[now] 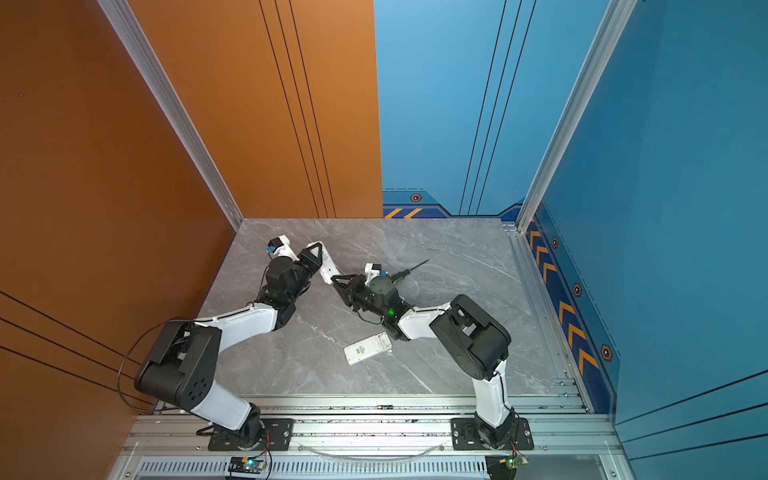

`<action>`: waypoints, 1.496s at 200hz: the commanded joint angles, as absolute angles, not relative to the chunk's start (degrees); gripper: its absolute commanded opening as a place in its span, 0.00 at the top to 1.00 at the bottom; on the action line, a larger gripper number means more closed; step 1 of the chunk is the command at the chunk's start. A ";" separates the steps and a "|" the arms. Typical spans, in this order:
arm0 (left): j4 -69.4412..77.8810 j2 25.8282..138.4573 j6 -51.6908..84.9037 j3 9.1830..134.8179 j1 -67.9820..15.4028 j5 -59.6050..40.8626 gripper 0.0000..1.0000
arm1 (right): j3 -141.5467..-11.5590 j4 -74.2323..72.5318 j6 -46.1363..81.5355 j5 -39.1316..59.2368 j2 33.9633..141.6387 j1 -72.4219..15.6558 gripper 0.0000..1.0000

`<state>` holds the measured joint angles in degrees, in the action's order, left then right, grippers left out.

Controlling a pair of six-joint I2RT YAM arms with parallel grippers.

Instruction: Unload the batteries from the remote control

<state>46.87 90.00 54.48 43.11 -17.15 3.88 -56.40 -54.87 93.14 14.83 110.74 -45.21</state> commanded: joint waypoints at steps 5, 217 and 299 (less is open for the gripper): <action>47.43 90.45 52.70 42.34 -17.20 4.92 1.00 | -56.06 -54.13 91.49 15.08 108.92 -44.78 0.69; 46.32 90.49 52.56 42.53 -17.79 2.78 1.00 | -57.78 -60.42 96.02 12.23 114.52 -45.33 0.55; 46.32 91.35 51.81 42.52 -17.97 2.16 1.00 | -56.64 -60.45 95.09 11.51 112.21 -44.54 0.62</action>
